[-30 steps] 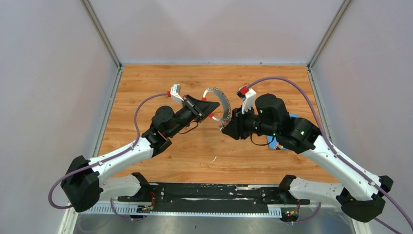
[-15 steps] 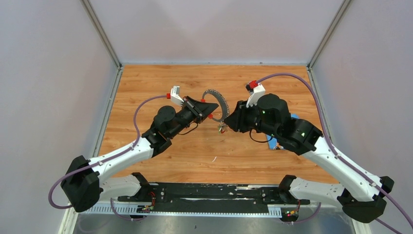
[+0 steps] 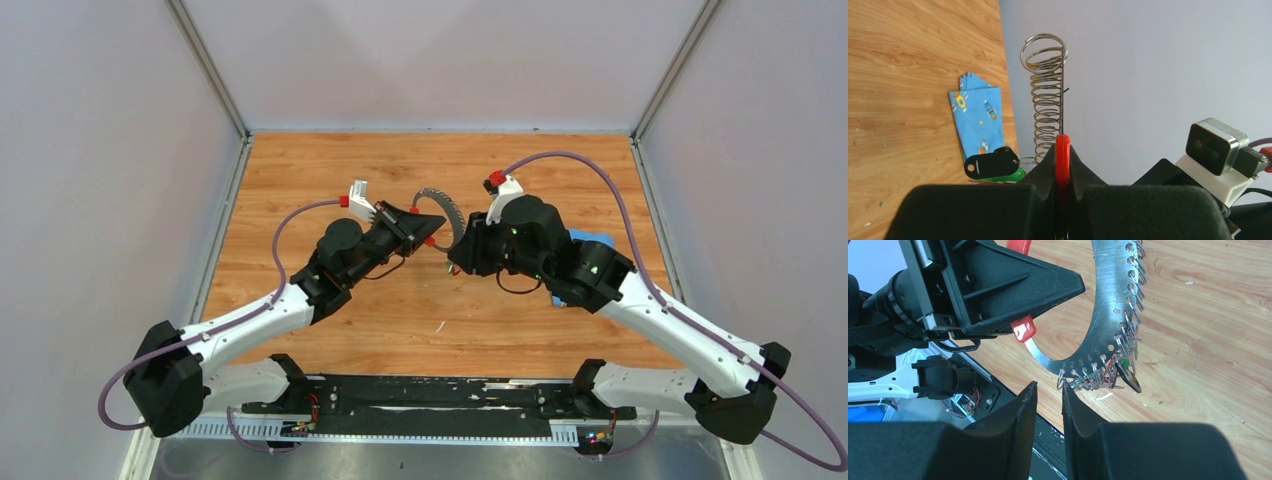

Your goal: Remove the keys from the keyring

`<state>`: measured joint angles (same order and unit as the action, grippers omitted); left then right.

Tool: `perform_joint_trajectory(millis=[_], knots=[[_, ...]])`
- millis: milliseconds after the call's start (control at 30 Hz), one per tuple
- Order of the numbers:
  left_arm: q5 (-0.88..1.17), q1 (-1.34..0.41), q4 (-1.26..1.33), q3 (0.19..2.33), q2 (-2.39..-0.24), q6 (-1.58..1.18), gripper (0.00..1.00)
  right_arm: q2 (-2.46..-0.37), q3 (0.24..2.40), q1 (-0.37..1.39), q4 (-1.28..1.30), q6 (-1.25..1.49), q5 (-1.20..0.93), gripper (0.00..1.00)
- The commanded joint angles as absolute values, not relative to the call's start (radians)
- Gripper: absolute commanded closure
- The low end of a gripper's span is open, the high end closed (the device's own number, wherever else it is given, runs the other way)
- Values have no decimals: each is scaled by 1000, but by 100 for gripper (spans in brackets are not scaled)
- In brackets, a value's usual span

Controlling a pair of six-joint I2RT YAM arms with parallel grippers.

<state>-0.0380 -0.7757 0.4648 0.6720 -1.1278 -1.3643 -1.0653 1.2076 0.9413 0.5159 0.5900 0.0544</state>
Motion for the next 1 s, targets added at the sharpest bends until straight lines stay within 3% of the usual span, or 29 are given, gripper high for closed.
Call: perform_joint_trajectory(millis=[0, 967], knots=[[-67, -781, 487, 663, -1095, -1371, 100, -1082, 1194, 962, 511, 619, 89, 74], [-99, -779, 457, 635, -1076, -1396, 100, -1156, 1177, 974, 532, 653, 124, 81]])
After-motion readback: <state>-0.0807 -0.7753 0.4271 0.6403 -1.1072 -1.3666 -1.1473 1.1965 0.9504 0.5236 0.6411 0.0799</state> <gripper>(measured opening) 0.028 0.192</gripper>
